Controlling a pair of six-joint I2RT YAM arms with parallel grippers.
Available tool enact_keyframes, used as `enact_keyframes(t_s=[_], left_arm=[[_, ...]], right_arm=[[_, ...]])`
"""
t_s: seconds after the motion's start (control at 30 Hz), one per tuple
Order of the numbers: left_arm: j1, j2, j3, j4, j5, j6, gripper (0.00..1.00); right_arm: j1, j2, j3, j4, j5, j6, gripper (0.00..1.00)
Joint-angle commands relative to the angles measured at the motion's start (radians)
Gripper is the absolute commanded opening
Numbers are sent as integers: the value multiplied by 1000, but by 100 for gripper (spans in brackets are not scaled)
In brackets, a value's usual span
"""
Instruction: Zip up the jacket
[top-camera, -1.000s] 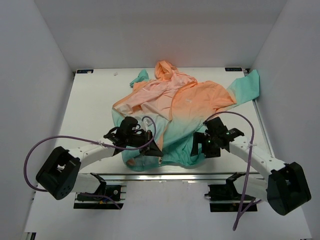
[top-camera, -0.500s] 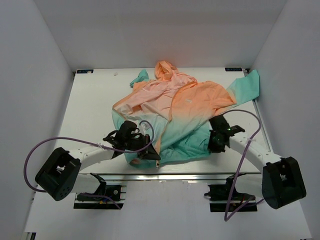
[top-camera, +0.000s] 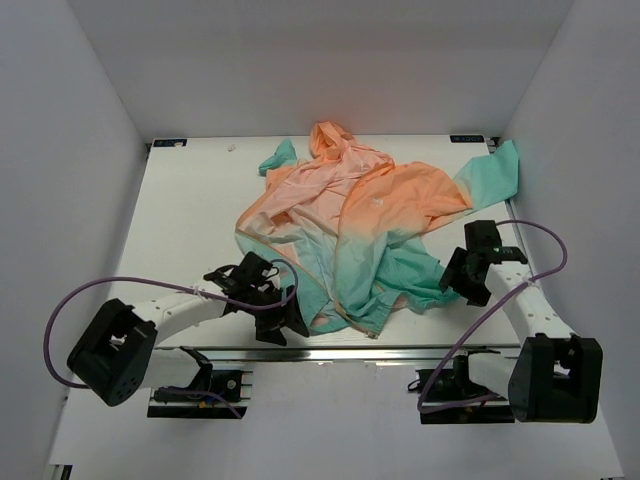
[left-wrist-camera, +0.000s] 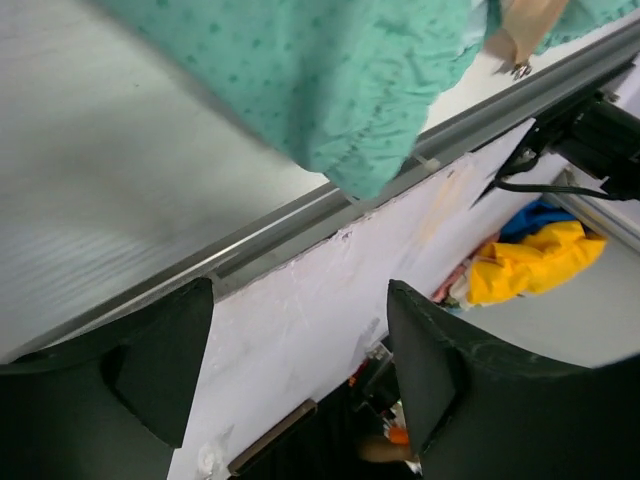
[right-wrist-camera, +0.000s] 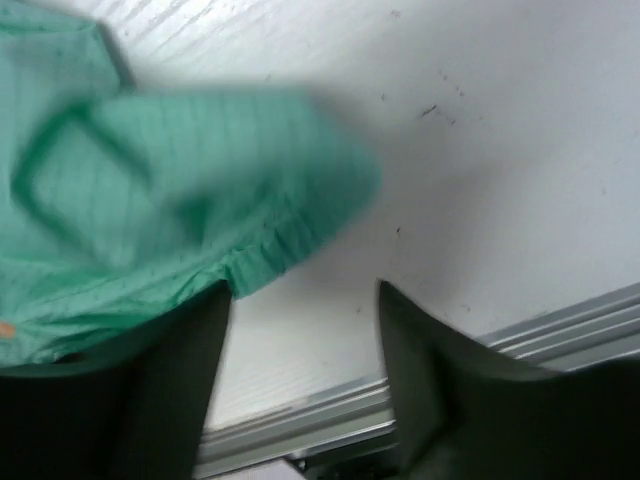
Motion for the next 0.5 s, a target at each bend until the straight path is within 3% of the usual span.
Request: enact_keyframes(t_s=[0.0,0.03,0.07,0.2,0.33,0.47], left_arm=[[5,-56,116,-146,-80,63,80],[5,-56,140,-172,-111,69,80],[5,-54,163,-184,-129,73,80],[5,-14,284,-250,-209,121,80],[5,41,368,-276,-305,136,81],[5,108,474,-261,-439,149,97]], right_arm=[[-2,-52,75,-59,-42,-66,71],[-2,-65,98,-68,-67,-77,74],[-2,-98,119,-74,-88,-92,89],[1,-181,197,-91,-200,-160,89],[31,-226,239,-97,-473,-319,89],[220,-232,179,-30,-576,-297,89]])
